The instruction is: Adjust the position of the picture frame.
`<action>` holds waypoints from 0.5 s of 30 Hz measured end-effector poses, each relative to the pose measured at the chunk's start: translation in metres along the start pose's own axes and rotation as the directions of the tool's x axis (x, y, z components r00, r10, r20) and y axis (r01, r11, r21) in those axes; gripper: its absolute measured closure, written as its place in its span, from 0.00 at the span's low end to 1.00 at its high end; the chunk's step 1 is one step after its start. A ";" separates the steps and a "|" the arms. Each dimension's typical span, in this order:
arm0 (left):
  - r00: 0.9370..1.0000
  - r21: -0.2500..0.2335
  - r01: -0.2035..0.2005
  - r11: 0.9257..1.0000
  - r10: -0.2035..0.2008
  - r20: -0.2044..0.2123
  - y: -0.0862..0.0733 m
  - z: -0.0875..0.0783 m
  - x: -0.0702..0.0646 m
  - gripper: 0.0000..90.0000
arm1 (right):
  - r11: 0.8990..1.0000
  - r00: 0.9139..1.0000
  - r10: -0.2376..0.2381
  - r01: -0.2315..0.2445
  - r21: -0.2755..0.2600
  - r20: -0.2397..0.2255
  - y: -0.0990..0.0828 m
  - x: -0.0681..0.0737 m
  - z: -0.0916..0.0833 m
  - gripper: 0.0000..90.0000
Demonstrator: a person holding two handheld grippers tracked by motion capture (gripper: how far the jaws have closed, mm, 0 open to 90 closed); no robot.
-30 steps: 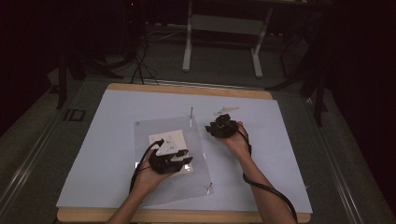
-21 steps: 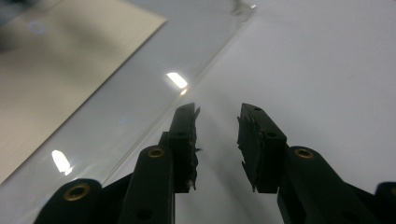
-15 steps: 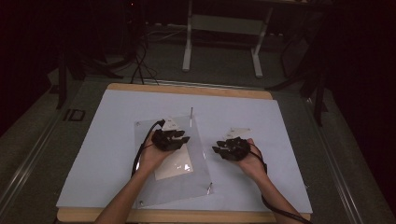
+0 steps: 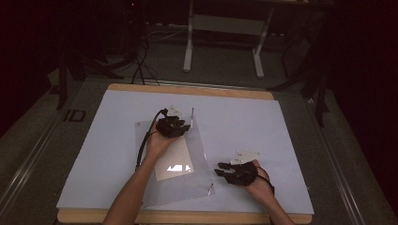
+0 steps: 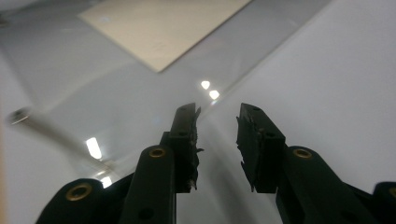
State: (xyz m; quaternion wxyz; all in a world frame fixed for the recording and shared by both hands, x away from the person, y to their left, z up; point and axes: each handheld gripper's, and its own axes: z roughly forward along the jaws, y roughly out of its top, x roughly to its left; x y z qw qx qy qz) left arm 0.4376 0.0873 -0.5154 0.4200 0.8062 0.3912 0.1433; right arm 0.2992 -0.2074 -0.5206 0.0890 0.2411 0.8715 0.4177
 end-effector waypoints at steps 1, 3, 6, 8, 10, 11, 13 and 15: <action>1.000 0.001 0.010 1.000 -0.010 0.001 0.000 0.002 0.001 0.72 | 1.000 1.000 0.004 -0.004 -0.003 -0.009 -0.002 0.003 0.000 0.75; 1.000 0.003 0.019 1.000 -0.019 0.004 0.001 0.005 0.001 0.72 | 1.000 1.000 -0.010 0.010 0.008 -0.019 -0.006 0.009 0.000 0.75; 1.000 0.014 0.010 1.000 -0.010 -0.001 0.002 0.009 0.001 0.72 | 1.000 0.999 -0.021 0.022 0.013 -0.036 -0.009 0.013 -0.003 0.75; 1.000 0.012 0.006 1.000 -0.006 -0.009 0.002 0.010 0.002 0.72 | 0.999 0.997 -0.047 0.047 0.008 -0.065 -0.009 0.017 -0.007 0.76; 1.000 0.015 0.014 1.000 -0.014 -0.015 0.002 0.011 0.005 0.72 | 0.996 0.993 -0.084 0.086 0.012 -0.086 -0.009 0.021 -0.011 0.76; 1.000 0.019 0.019 1.000 -0.018 -0.016 0.002 0.011 0.006 0.72 | 0.995 0.990 -0.097 0.099 0.015 -0.097 -0.009 0.023 -0.012 0.76; 1.000 0.026 0.014 1.000 -0.014 -0.016 0.003 0.012 0.007 0.72 | 0.992 0.983 -0.125 0.127 0.008 -0.131 -0.010 0.028 -0.012 0.75; 1.000 0.025 0.016 1.000 -0.016 -0.019 0.005 0.013 0.008 0.72 | 0.988 0.980 -0.148 0.152 0.018 -0.136 -0.010 0.032 -0.011 0.75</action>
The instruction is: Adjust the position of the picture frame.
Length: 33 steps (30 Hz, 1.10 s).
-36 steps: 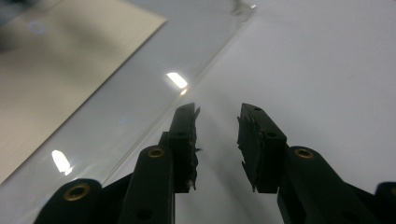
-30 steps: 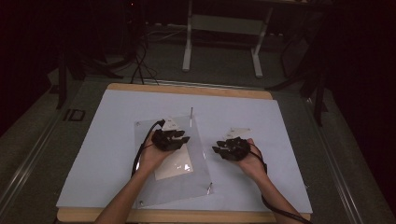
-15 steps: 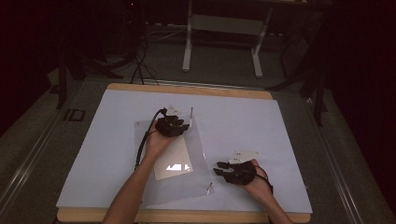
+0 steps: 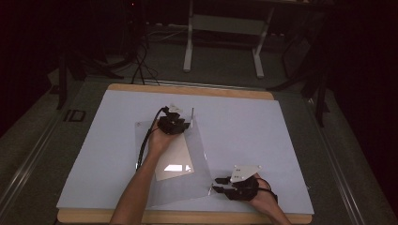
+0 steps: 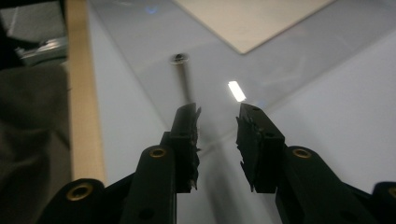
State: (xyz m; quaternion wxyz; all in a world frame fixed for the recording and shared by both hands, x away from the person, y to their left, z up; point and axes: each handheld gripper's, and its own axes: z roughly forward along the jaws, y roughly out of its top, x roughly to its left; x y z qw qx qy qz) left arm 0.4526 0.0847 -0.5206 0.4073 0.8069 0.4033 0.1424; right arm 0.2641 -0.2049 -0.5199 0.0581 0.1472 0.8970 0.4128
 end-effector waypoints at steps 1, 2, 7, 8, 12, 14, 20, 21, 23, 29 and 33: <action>1.000 0.004 -0.011 1.000 0.011 -0.005 0.001 0.000 0.000 0.72 | 1.000 1.000 -0.008 0.008 0.014 0.003 -0.001 0.001 0.001 0.75; 1.000 0.004 -0.010 1.000 0.010 -0.006 0.002 0.001 0.000 0.73 | 1.000 1.000 -0.007 0.008 0.013 -0.017 -0.001 0.000 0.001 0.73; 1.000 0.000 -0.021 1.000 0.021 -0.013 0.010 0.007 0.001 0.73 | 1.000 0.998 -0.016 0.016 -0.008 -0.054 0.002 0.005 0.006 0.75; 1.000 0.002 -0.019 1.000 0.019 -0.015 0.012 0.009 0.002 0.73 | 1.000 0.998 -0.009 0.008 -0.017 -0.057 0.004 0.005 0.009 0.77; 1.000 -0.003 -0.001 1.000 0.001 -0.006 0.016 0.019 0.004 0.73 | 0.999 1.000 -0.015 0.014 -0.034 -0.023 0.007 0.009 0.021 0.91; 1.000 0.008 -0.003 1.000 0.003 -0.009 0.018 0.024 0.005 0.73 | 0.999 1.000 -0.012 0.011 -0.040 -0.012 0.006 0.012 0.023 0.93; 1.000 0.016 0.015 1.000 -0.015 -0.006 0.024 0.041 0.006 0.73 | 0.998 1.000 -0.012 0.013 -0.054 0.018 0.004 0.015 0.023 0.94; 1.000 0.016 0.006 1.000 -0.006 -0.010 0.026 0.043 0.004 0.73 | 0.998 1.000 -0.009 0.010 -0.056 0.018 0.003 0.015 0.023 0.94; 0.999 0.008 -0.004 1.000 0.005 -0.034 0.030 0.047 0.001 0.74 | 0.998 1.000 -0.007 0.008 -0.056 0.019 0.003 0.015 0.023 0.94; 0.998 0.034 0.034 0.999 -0.032 -0.051 0.034 0.054 0.007 0.88 | 0.997 1.000 0.024 -0.023 -0.072 0.007 0.001 0.014 0.024 0.94; 0.998 0.058 -0.012 0.998 0.015 -0.053 0.037 0.054 0.007 0.93 | 0.994 0.997 0.070 -0.071 -0.084 -0.011 0.000 0.012 0.023 0.93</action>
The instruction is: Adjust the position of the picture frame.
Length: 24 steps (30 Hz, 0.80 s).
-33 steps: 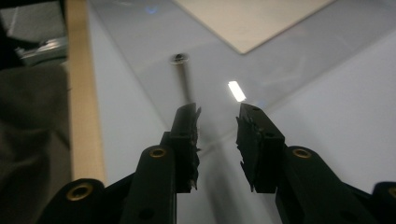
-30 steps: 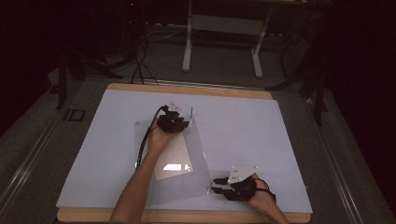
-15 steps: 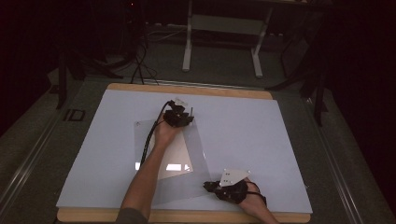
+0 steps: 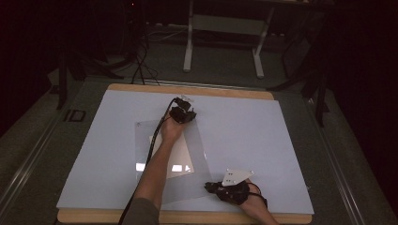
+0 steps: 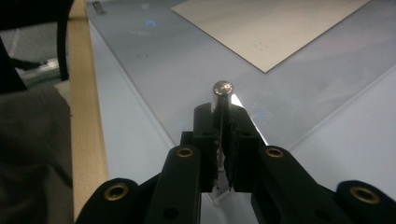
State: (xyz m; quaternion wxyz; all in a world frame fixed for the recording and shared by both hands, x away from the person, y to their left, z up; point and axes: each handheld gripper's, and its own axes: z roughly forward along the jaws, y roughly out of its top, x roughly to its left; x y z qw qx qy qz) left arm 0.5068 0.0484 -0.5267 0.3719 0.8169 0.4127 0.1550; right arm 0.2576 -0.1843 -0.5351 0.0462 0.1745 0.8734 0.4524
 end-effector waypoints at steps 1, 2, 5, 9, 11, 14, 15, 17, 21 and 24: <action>1.000 0.005 -0.013 1.000 0.013 -0.011 0.001 0.000 -0.001 0.94 | 1.000 1.000 0.011 -0.011 -0.005 -0.007 0.000 -0.001 0.000 0.93; 0.998 0.019 -0.045 0.999 0.045 -0.039 0.002 -0.001 -0.004 0.95 | 1.000 1.000 0.029 -0.029 -0.004 -0.011 -0.001 -0.002 0.000 0.92; 0.993 0.019 -0.042 0.999 0.044 -0.113 0.003 -0.002 -0.009 0.95 | 0.997 0.997 0.078 -0.078 -0.008 0.006 0.000 -0.004 -0.002 0.92; 0.993 0.006 -0.018 1.000 0.019 -0.120 0.006 -0.012 -0.002 0.95 | 0.988 0.988 0.148 -0.146 -0.051 0.034 -0.001 -0.012 -0.015 0.91; 0.994 0.006 0.008 1.000 -0.007 -0.107 0.005 -0.021 0.008 0.95 | 0.983 0.983 0.175 -0.171 -0.075 0.062 -0.001 -0.018 -0.025 0.91; 0.995 -0.006 0.051 0.999 -0.051 -0.091 -0.003 -0.040 0.024 0.95 | 0.970 0.969 0.221 -0.207 -0.126 0.113 0.001 -0.032 -0.042 0.90; 0.995 -0.016 0.061 0.998 -0.062 -0.084 -0.007 -0.044 0.027 0.95 | 0.962 0.960 0.246 -0.225 -0.157 0.131 0.002 -0.041 -0.049 0.89; 0.995 -0.019 0.068 0.998 -0.069 -0.071 -0.015 -0.057 0.033 0.96 | 0.950 0.948 0.275 -0.244 -0.193 0.157 0.002 -0.052 -0.059 0.89; 0.996 -0.021 0.073 0.997 -0.074 -0.059 -0.036 -0.081 0.040 0.96 | 0.932 0.920 0.327 -0.276 -0.236 0.216 0.008 -0.081 -0.072 0.89; 0.994 -0.005 0.090 0.996 -0.090 -0.053 -0.056 -0.101 0.041 0.96 | 0.919 0.903 0.362 -0.305 -0.250 0.231 0.015 -0.104 -0.073 0.88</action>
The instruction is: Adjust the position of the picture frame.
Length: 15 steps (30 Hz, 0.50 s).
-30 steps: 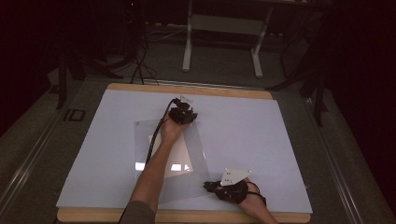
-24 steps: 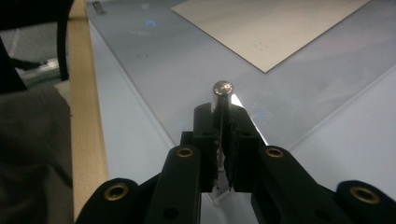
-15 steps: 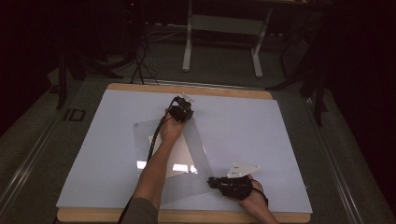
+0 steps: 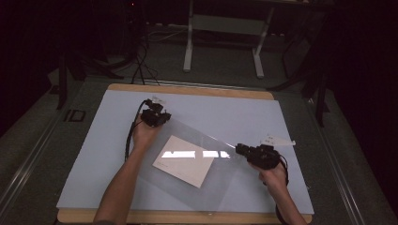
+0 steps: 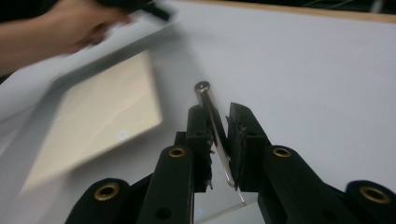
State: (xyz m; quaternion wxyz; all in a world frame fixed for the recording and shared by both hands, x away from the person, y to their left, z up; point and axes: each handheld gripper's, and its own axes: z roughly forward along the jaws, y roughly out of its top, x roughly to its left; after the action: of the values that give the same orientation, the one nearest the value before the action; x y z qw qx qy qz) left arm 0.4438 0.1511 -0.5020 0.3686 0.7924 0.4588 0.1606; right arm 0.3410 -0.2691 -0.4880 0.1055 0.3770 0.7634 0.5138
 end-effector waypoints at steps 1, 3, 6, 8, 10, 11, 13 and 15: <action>1.000 0.010 0.003 1.000 -0.003 0.010 -0.007 -0.005 0.001 0.96 | 1.000 0.999 0.031 -0.031 -0.003 -0.010 0.006 -0.009 0.004 0.87; 1.000 0.014 0.015 1.000 -0.015 0.004 -0.019 -0.014 0.000 0.96 | 0.999 0.999 0.054 -0.054 0.001 0.001 0.013 -0.021 0.013 0.87; 1.000 0.026 0.014 1.000 -0.014 0.010 -0.033 -0.020 -0.002 0.96 | 0.997 0.997 0.075 -0.075 0.012 0.030 0.023 -0.034 0.029 0.87; 1.000 0.033 0.008 0.999 -0.008 0.004 -0.037 -0.020 -0.002 0.96 | 0.997 0.996 0.075 -0.076 0.027 0.042 0.027 -0.040 0.037 0.87; 1.000 0.031 0.007 1.000 -0.006 -0.009 -0.039 -0.020 -0.002 0.96 | 0.996 0.995 0.077 -0.079 0.043 0.060 0.031 -0.046 0.047 0.87; 1.000 0.028 0.010 1.000 -0.010 -0.020 -0.039 -0.021 -0.001 0.96 | 0.995 0.995 0.085 -0.088 0.048 0.060 0.032 -0.048 0.049 0.87; 1.000 0.032 0.002 0.999 -0.002 -0.026 -0.037 -0.021 -0.001 0.96 | 0.994 0.994 0.089 -0.093 0.055 0.068 0.034 -0.051 0.056 0.87; 0.999 0.032 -0.002 0.999 0.004 -0.045 -0.034 -0.022 0.001 0.96 | 0.993 0.993 0.093 -0.098 0.062 0.074 0.035 -0.053 0.062 0.87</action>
State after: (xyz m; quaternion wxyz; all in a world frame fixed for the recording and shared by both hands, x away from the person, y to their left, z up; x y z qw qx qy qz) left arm 0.4103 0.1723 -0.5123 0.3454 0.7950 0.4683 0.1715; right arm 0.4284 -0.2551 -0.4975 0.0954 0.4344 0.7567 0.4792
